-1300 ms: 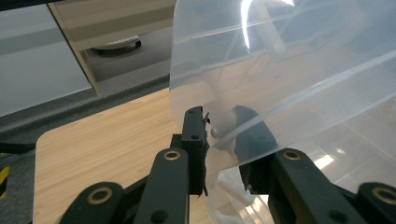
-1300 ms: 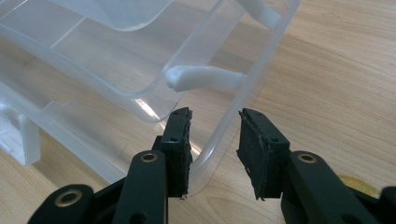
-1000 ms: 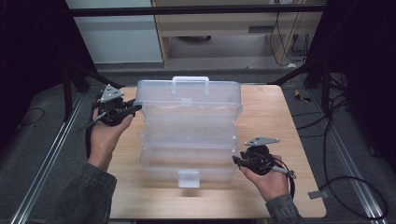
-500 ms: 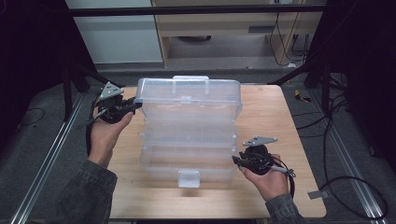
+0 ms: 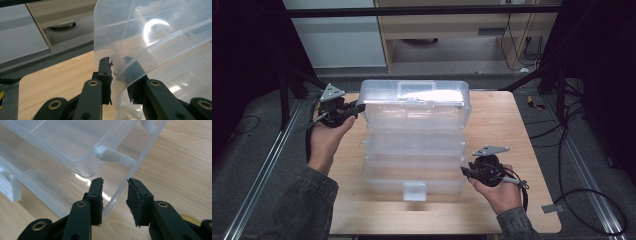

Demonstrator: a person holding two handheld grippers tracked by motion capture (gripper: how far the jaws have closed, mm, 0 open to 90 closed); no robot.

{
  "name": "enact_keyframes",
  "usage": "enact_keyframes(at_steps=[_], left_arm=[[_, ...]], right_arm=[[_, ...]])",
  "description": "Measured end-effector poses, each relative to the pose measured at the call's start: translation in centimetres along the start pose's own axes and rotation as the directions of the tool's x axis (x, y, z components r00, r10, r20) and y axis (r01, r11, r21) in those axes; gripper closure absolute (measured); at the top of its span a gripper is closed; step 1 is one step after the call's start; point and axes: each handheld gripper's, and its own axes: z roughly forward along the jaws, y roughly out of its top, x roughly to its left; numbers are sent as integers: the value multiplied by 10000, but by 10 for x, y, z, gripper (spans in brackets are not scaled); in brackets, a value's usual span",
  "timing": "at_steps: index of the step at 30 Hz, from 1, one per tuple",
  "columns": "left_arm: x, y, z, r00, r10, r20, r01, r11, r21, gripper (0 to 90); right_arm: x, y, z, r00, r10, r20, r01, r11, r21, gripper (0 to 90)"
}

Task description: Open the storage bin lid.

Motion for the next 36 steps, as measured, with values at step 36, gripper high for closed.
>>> enact_keyframes(at_steps=[36], left_arm=[[14, 14, 19, 9986, -498, 182, 495, 9986, 180, 768]], right_arm=[[-2, 0, 0, 9999, 43, -134, -43, 10000, -19, 644]])
